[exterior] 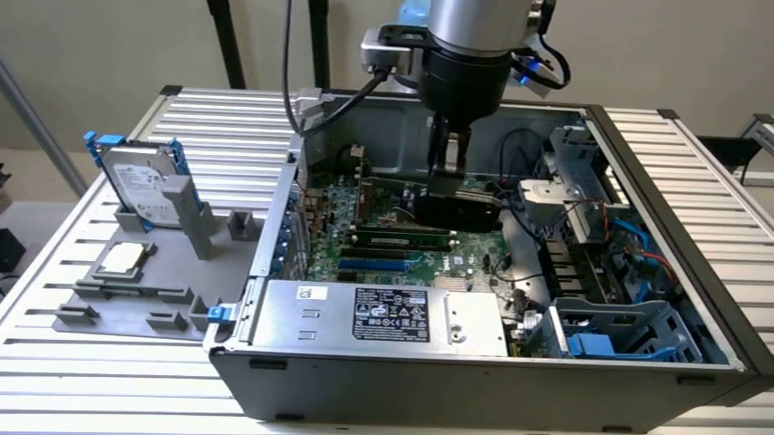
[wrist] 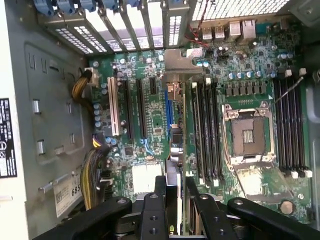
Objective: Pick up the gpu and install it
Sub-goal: 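Insert the gpu into the slot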
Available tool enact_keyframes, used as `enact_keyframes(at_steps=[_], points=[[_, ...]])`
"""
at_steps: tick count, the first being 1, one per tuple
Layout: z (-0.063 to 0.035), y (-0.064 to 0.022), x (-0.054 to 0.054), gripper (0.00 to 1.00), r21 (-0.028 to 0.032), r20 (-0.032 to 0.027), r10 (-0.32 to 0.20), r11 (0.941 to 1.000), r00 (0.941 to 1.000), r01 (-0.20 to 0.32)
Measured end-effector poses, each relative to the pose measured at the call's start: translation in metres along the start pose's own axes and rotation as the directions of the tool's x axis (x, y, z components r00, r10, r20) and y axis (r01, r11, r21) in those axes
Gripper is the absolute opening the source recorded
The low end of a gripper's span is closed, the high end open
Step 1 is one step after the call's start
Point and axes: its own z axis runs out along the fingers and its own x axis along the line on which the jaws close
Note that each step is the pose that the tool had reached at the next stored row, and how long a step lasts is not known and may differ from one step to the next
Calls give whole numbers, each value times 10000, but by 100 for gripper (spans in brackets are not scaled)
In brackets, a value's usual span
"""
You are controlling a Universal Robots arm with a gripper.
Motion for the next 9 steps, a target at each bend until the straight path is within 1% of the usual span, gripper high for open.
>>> enact_keyframes(at_steps=[5,6,9], points=[[34,168,49,27,87,23,-3,10000,10000,3],[44,199,60,27,100,35,-4,9999,10000,3],[83,292,95,27,124,102,-6,9999,9999,5]])
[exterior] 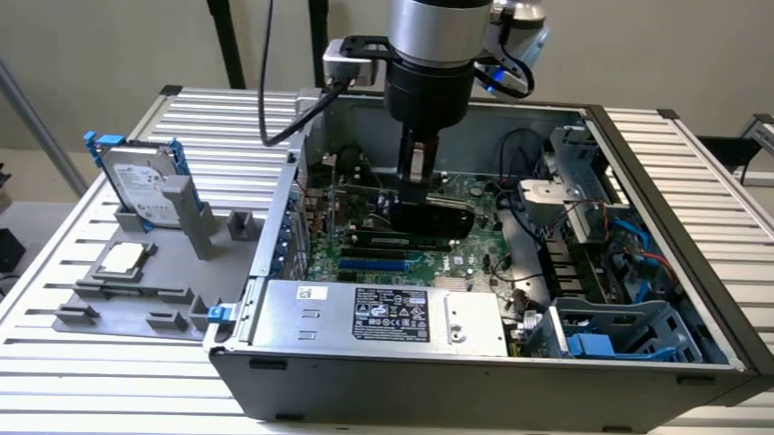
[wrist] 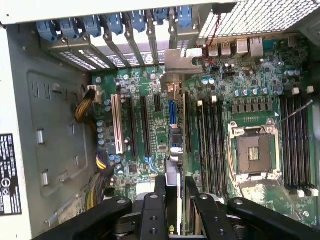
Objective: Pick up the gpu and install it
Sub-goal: 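Insert the gpu into the slot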
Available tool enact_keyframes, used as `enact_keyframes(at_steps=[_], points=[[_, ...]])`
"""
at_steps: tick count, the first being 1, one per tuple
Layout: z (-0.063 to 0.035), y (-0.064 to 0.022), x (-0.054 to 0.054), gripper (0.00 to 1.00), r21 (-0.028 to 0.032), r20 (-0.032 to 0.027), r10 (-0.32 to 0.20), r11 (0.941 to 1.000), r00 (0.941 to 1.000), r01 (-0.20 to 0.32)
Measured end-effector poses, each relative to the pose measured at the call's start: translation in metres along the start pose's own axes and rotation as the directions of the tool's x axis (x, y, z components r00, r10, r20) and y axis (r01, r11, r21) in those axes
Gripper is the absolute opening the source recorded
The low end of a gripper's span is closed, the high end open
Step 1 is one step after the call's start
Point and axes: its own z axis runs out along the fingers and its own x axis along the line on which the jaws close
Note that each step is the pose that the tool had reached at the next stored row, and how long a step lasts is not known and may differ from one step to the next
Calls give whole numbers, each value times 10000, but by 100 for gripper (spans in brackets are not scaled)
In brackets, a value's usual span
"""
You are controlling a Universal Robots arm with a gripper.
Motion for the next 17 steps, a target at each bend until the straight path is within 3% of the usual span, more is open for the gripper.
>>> enact_keyframes(at_steps=[7,12,17], points=[[102,212,76,27,32,122,-2,10000,9999,1],[194,272,116,27,29,142,-1,10000,9999,1],[286,280,124,27,26,179,-4,10000,9998,3]])
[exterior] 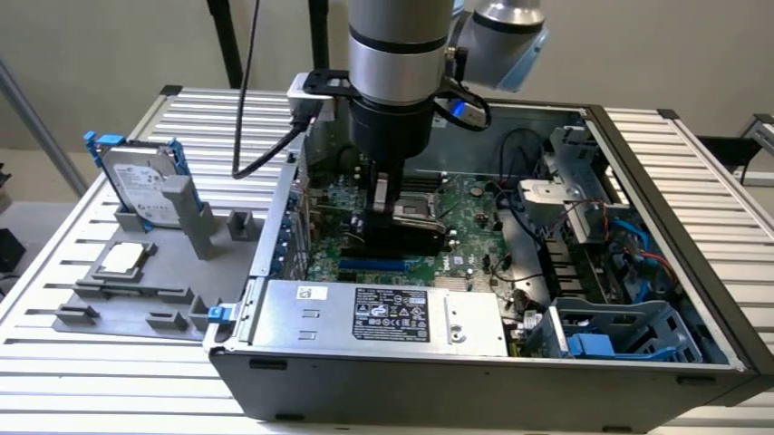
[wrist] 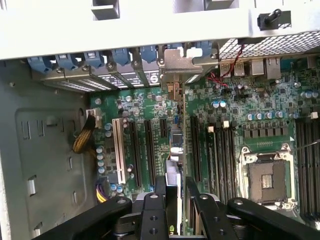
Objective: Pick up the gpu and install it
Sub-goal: 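Insert the gpu into the slot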
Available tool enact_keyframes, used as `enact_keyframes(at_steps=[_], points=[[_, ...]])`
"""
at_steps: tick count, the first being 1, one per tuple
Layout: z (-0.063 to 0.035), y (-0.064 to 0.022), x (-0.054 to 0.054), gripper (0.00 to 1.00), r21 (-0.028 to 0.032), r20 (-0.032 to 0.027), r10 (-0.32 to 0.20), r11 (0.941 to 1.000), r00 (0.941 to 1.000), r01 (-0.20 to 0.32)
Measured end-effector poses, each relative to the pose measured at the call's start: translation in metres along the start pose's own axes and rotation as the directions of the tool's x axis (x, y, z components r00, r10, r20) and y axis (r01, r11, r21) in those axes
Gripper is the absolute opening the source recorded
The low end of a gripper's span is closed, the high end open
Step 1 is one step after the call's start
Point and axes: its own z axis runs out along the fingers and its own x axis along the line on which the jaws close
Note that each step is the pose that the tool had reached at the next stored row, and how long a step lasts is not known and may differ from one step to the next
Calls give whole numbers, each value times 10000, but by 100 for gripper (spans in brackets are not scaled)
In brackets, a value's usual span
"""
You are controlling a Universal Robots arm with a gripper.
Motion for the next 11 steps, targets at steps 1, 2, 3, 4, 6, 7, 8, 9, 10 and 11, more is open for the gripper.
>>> enact_keyframes(at_steps=[1,2,3,4,6,7,8,9,10,11], points=[[18,1,1,27,-1,8,-1,10000,10000,1],[36,1,3,27,-3,17,0,10000,10000,0],[54,1,4,27,-4,27,0,10000,10000,0],[72,0,4,27,-5,40,-1,10000,10000,1],[109,0,5,27,-9,69,-3,10000,10000,3],[126,1,6,27,-10,84,-3,10000,10000,3],[145,4,9,27,-12,98,-6,10000,10000,6],[163,9,11,27,-14,109,-8,10000,9999,8],[182,16,15,27,-15,119,-10,10000,9999,11],[200,24,18,27,-16,127,-12,10000,9999,12]])
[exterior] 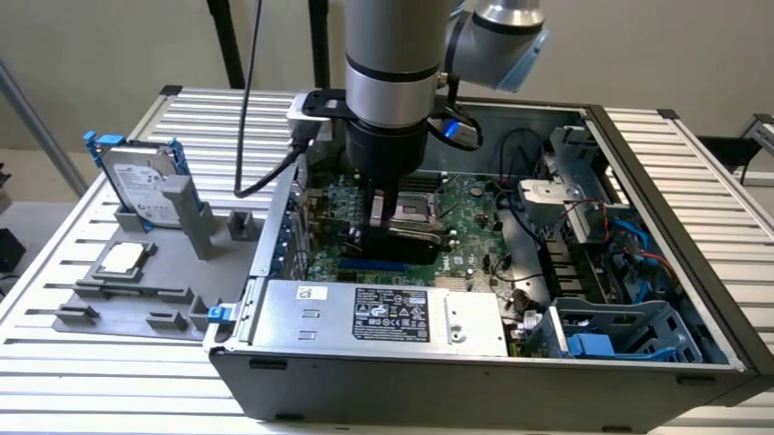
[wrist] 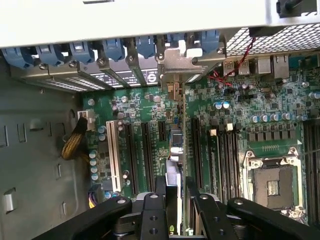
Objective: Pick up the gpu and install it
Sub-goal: 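Insert the gpu into the slot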
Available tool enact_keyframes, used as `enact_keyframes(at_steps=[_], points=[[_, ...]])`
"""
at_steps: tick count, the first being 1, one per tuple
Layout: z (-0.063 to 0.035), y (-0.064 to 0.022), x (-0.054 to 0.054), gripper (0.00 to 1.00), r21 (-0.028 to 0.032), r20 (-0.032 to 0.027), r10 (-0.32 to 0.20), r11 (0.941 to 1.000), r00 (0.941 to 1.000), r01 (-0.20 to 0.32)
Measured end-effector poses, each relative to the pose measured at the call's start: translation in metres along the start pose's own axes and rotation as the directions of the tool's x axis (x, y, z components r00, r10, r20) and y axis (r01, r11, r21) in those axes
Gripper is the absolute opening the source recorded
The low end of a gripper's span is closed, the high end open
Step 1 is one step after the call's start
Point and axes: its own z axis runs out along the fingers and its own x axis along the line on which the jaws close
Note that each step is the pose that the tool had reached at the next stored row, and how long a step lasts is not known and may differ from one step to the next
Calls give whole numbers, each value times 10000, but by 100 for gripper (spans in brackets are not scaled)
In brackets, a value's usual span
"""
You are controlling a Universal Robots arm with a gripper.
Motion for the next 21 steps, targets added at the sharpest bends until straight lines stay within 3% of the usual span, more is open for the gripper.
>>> enact_keyframes(at_steps=[5,13,21], points=[[88,34,6,27,-6,52,-2,10000,10000,2],[128,44,8,27,-31,233,-158,9999,9996,159],[132,52,10,27,-39,233,-572,9983,9981,573]])
